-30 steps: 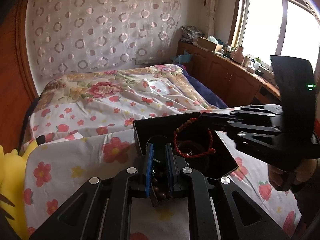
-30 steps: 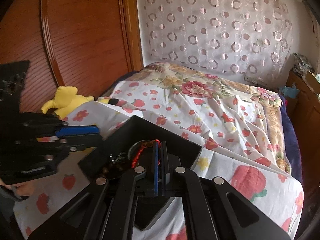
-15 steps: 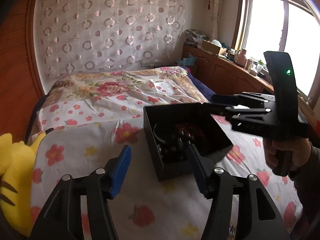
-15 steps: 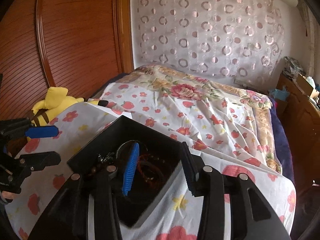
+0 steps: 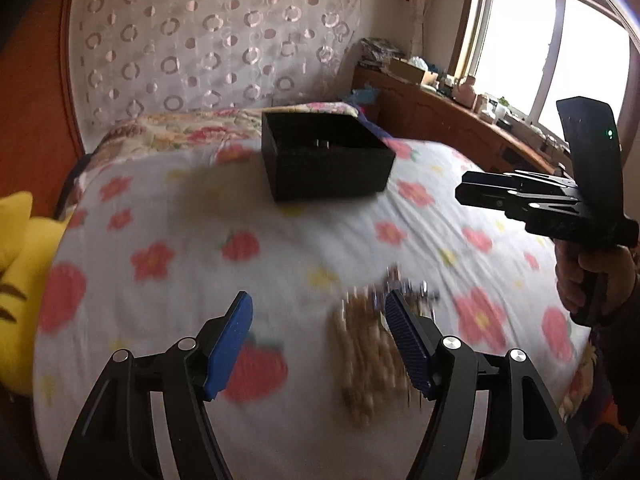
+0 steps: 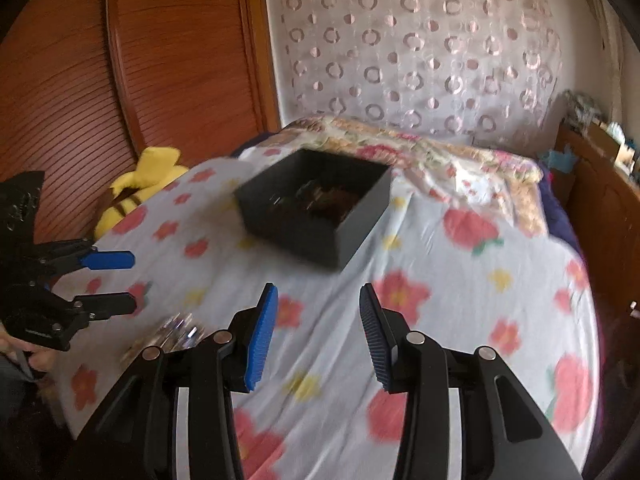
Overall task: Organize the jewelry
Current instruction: 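Move the left gripper to the pearl necklace while the right grasps the purple rhinestone hairpin, then grasp and lift the pearl necklace with the left gripper while the right holds the hairpin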
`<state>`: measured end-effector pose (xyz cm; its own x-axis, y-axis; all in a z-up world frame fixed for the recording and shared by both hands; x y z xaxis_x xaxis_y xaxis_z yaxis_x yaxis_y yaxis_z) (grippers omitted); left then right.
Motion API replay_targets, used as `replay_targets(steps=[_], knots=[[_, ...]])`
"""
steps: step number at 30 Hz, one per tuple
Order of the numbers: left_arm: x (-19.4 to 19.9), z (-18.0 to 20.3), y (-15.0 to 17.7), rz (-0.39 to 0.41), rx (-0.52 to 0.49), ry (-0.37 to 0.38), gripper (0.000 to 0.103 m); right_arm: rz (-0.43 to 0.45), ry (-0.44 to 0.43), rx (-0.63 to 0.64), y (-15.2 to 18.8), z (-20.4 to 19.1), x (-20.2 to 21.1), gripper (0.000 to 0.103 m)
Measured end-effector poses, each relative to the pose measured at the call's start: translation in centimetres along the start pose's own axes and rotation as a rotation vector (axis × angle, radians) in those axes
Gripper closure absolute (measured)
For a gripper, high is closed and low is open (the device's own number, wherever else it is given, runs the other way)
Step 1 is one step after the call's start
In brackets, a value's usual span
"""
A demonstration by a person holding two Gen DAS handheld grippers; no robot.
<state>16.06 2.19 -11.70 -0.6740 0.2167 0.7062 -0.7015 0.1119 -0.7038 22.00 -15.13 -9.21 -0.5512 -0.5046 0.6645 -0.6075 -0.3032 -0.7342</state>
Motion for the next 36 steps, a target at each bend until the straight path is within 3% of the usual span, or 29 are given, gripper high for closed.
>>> replay_targets(steps=[3, 10, 19, 26, 36], knots=[[0.7, -0.4, 1.7, -0.013, 0.024, -0.007, 0.037, -0.021, -0.045, -0.017, 1.4, -1.4, -0.4, 0.064], [2.4, -1.2, 3.1, -0.01, 0.042, -0.024, 0.037, -0.077, -0.136, -0.067, 3.3, -4.7, -2.3, 0.065], [3.8, -0.9, 3.2, 0.022, 0.045, -0.024, 0.037, -0.158, -0.171, -0.113, 3.5, -5.7, -5.0, 0.07], [4.6, -0.7, 3.6, 0.036, 0.052, -0.022, 0.037, -0.14, -0.168, -0.07, 3.7, -6.5, -3.9, 0.076], [4.4, 0.7, 3.5, 0.025, 0.023, -0.008, 0.037, -0.027, -0.044, 0.02, 3.0, -5.8, 1.0, 0.076]])
Point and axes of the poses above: each gripper's, at about its wrist camera, not at the fingertips, and x roughly against the way its jaws point, z to its right, y to its underside, the point moved 2 cm from there along -x, roughly the way its jaws point, and after that the axes turned 4 degrees about -y, right-handed, at the moved point
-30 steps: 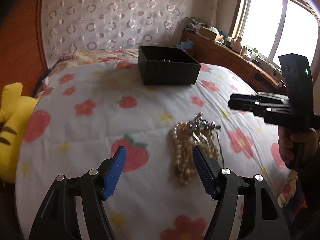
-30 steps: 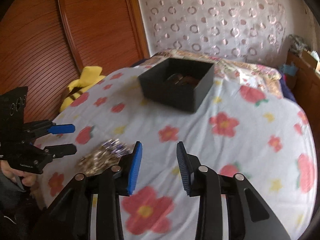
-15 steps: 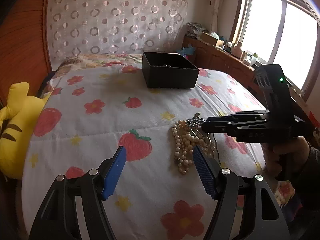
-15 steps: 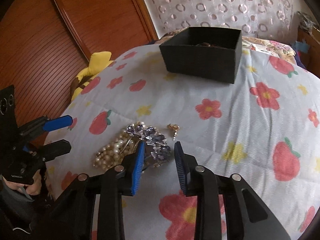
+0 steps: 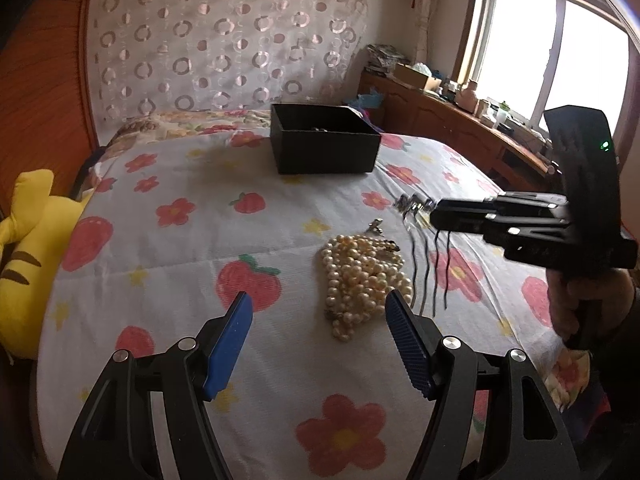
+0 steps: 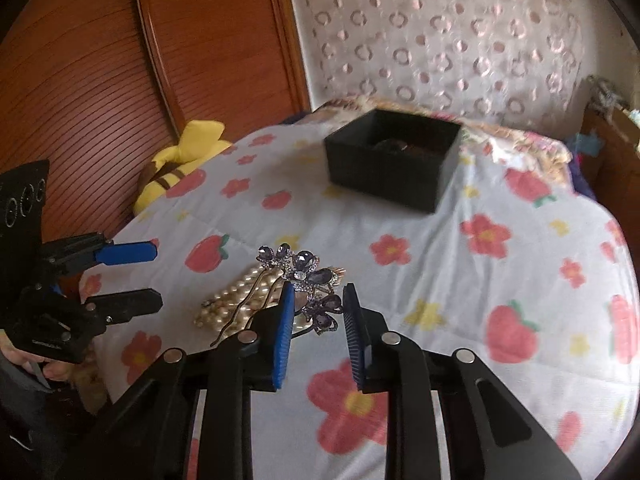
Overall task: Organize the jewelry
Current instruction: 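Grasp and lift the pearl necklace with the left gripper while the right holds the hairpin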
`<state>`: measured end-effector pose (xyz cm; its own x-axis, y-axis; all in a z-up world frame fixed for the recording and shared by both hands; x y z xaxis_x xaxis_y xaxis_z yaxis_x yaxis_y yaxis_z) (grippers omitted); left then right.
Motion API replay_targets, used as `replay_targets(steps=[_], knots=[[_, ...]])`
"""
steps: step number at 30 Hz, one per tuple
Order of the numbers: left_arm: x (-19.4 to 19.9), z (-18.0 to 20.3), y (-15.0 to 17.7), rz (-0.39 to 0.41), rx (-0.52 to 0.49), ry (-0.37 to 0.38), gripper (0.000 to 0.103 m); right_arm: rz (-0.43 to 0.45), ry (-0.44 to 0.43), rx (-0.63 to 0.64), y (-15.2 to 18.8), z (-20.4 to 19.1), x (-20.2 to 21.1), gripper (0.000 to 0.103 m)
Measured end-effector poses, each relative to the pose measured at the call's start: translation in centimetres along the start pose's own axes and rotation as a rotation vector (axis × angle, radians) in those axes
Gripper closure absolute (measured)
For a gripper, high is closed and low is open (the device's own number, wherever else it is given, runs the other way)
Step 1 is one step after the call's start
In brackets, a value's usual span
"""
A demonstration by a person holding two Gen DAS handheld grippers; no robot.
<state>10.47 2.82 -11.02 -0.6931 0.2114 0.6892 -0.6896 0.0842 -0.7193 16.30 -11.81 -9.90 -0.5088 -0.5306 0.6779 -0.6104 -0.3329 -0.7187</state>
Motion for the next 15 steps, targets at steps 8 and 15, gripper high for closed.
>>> replay_targets(steps=[8, 15], knots=[[-1.6, 2.5, -0.3, -0.027, -0.049, 0.038, 0.043, -0.017, 0.084, -0.017, 2.5, 3.2, 2.0, 0.076], [-2.8, 3.9, -0.4, -0.061, -0.08, 0.058, 0.08, -0.037, 0.113, -0.057, 4.5, 5.2, 2.3, 0.08]])
Point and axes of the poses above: each gripper's, at about its wrist camera, not at the fingertips, and x roughly against the way its jaws point, z to its right, y to its underside, the point moved 2 cm from there along -x, roughly the way its jaws point, and after that the axes turned 4 degrees about -y, right-handed, at the moved point
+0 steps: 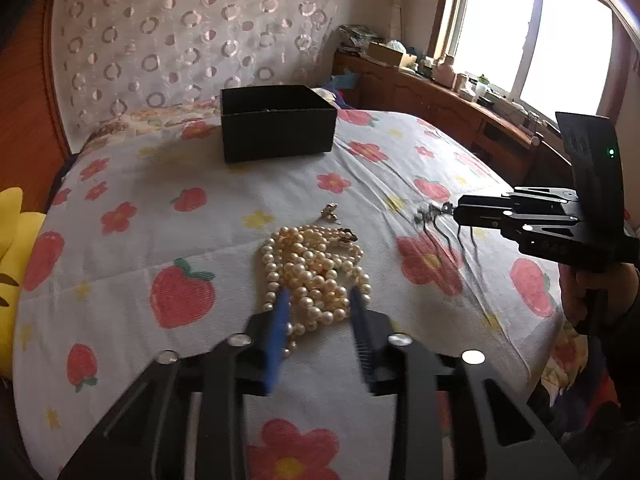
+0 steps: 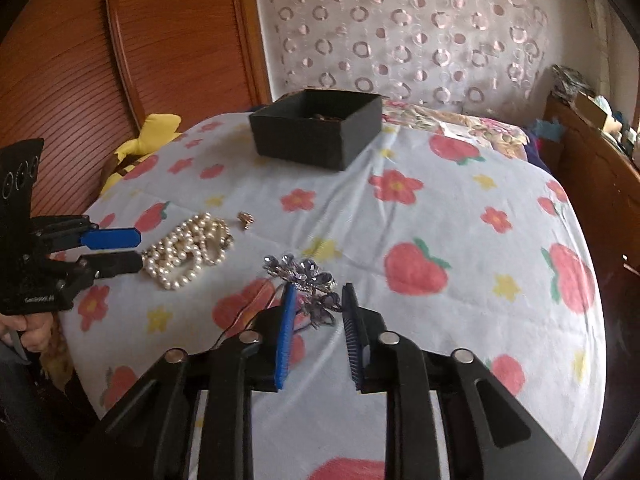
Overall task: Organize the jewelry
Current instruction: 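Grasp and lift the pearl necklace with the left gripper while the right holds the hairpin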
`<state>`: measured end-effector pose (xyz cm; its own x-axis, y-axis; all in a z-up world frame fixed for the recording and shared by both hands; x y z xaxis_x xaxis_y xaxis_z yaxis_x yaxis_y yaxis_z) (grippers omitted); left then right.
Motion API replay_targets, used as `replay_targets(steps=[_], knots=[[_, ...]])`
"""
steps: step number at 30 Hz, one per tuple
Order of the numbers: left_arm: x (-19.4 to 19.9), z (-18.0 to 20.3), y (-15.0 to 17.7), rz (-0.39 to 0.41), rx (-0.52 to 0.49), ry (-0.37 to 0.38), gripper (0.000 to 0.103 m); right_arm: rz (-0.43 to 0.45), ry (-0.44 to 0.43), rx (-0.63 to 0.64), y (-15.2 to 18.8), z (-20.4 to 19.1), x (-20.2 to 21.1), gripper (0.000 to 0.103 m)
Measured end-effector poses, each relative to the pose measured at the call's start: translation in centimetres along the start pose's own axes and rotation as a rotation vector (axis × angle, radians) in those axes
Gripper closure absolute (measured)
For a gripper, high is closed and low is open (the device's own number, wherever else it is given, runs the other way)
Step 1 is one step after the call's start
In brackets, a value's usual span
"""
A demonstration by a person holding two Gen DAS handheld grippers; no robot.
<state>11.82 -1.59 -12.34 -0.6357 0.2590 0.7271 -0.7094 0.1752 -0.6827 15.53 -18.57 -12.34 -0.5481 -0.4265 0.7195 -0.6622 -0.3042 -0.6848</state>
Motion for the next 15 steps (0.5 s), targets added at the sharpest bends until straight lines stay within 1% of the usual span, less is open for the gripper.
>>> replay_targets(steps=[3, 6, 12, 15], knots=[[-0.1, 0.8, -0.3, 0.002, -0.018, 0.013, 0.081, -0.008, 0.017, -0.004, 0.3, 0.4, -0.2, 0.08], [-0.4, 1.6, -0.4, -0.014, -0.047, 0.021, 0.081, -0.009, 0.006, -0.016, 0.4, 0.5, -0.3, 0.08], [-1.6, 2.6, 0.0, -0.063, -0.132, -0.028, 0.081, -0.01, 0.0, -0.021, 0.4, 0.5, -0.3, 0.08], [-2.1, 2.8, -0.1, -0.075, -0.167, -0.038, 0.081, -0.011, -0.014, -0.035, 0.4, 0.6, -0.4, 0.08]])
Point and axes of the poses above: each gripper's, at about its wrist camera, not at the fingertips, and x roughly against the way its jaws point, z to its right, y to its underside, the point moved 2 cm from there along -x, roughly the way its jaws point, and after that the axes turned 4 degrees about -y, right-handed, at the moved point
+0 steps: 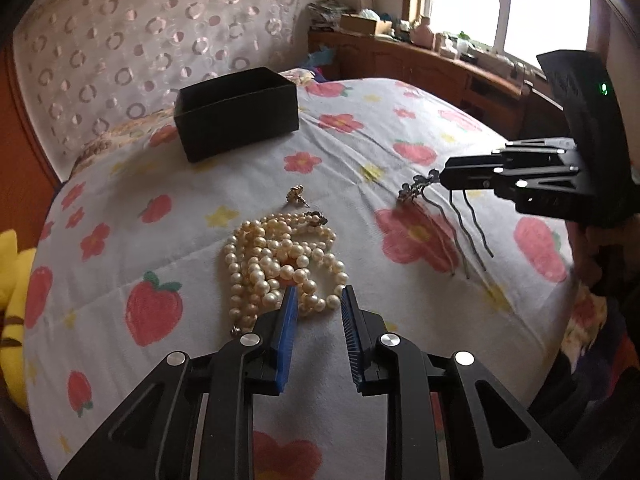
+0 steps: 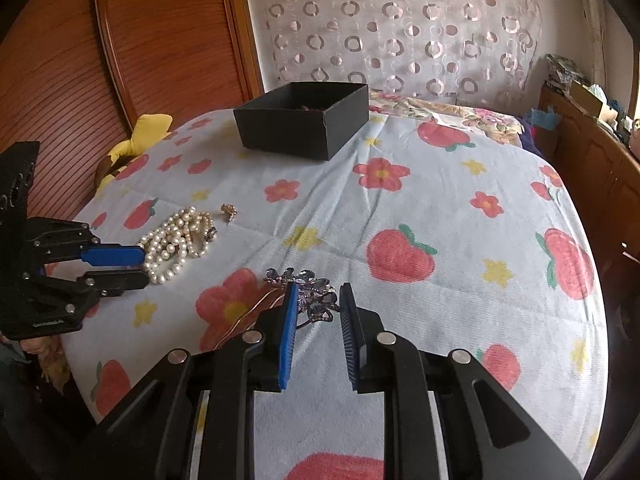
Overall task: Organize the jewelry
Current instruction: 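Grasp and lift the pearl necklace with the left gripper while the right holds the hairpin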
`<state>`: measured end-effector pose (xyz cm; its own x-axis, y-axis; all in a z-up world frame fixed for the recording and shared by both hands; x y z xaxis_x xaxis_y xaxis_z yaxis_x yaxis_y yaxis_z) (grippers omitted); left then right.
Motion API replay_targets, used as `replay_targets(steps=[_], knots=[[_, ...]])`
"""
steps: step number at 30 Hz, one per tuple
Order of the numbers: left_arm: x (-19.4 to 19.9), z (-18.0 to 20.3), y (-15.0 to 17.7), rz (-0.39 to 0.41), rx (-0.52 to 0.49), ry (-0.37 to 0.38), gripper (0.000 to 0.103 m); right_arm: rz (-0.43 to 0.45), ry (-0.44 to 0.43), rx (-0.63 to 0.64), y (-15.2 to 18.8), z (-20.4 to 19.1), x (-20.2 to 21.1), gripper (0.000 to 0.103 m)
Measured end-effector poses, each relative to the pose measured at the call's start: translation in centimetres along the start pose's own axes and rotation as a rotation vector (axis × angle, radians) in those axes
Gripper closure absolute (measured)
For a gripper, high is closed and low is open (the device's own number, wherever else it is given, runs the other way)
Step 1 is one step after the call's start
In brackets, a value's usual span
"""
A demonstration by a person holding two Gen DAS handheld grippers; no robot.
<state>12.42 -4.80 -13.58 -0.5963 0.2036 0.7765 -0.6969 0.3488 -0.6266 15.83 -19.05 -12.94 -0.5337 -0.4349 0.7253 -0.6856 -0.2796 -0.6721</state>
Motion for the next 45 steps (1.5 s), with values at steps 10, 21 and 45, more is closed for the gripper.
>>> replay_targets(steps=[10, 21, 45], knots=[[2.0, -1.7, -0.4, 0.053, 0.019, 0.03, 0.097, -0.027, 0.007, 0.001, 0.0, 0.1, -0.8, 0.078], [9.8, -4.6, -7.2, 0.288, 0.096, 0.06, 0.103, -0.074, -0.01, 0.019, -0.4, -0.2, -2.2, 0.066], [1.2, -5.9, -0.6, -0.017, 0.046, 0.028, 0.06, -0.048, 0.007, 0.035, -0.3, -0.1, -1.3, 0.079]])
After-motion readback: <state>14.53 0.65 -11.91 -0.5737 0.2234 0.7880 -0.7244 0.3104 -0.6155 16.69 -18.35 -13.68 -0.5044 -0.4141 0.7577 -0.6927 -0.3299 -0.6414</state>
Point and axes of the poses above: each gripper's, at about its wrist camera, not at the fingertips, and x roughly against the way its jaws point, z to its right, y to its underside, the point moved 2 cm from there along -x, roughly the way its jaws point, and after that the axes turned 4 degrees about -y, right-handed, at the moved point
